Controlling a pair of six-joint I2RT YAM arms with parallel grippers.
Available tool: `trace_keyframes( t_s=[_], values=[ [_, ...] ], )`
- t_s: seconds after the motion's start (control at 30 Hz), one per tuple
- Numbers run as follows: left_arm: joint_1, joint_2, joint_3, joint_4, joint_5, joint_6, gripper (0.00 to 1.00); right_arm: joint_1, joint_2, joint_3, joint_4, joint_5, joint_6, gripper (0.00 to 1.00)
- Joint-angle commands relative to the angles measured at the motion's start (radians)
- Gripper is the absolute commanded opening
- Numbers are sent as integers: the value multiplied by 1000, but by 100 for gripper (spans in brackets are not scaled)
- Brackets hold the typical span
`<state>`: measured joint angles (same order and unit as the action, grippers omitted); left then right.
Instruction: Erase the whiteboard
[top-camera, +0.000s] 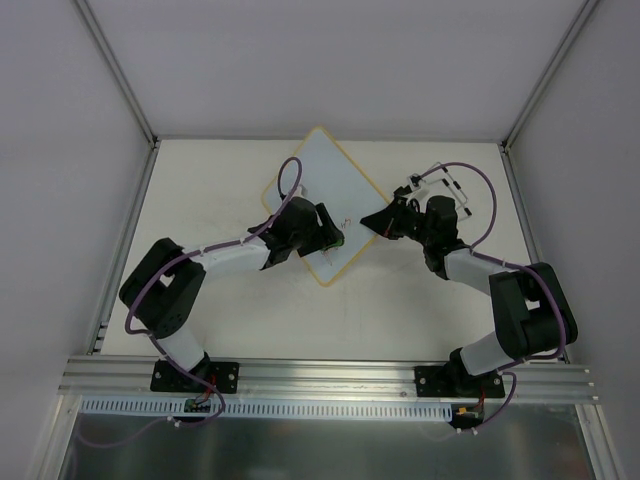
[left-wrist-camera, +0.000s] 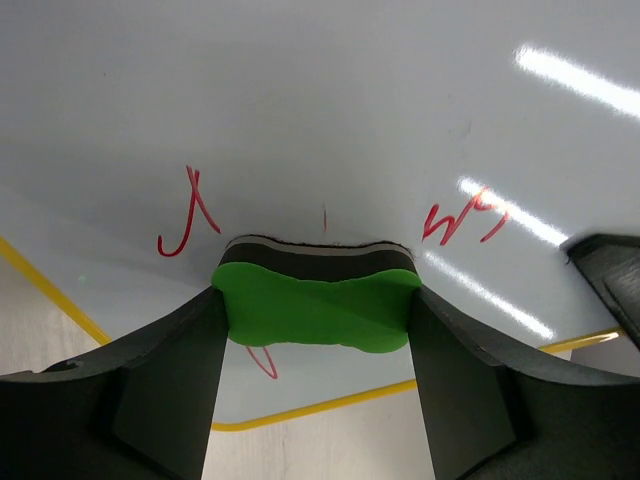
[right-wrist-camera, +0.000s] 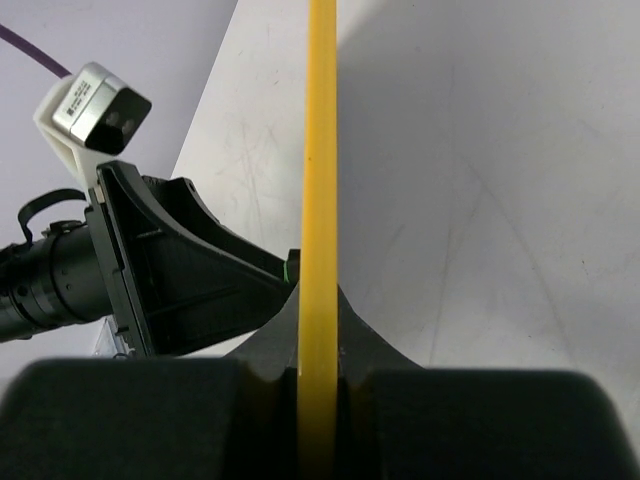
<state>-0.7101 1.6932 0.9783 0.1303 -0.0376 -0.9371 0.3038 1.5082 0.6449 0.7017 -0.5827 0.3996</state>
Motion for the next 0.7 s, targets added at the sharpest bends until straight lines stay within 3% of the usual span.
trace_keyframes(
  t_s=[0.0,0.23,0.67],
  values=[
    [-94,103,-102,-58,105,-37,0,84,-19,-22,-18,-243,-200,0],
    [-75,40,-132,-55,56,-28,0,86,-26,-31,-18,-243,-205,0],
    [150,52,40,-18,73,40,0,84,-34,-42,-18,-250,-197,0]
  ],
)
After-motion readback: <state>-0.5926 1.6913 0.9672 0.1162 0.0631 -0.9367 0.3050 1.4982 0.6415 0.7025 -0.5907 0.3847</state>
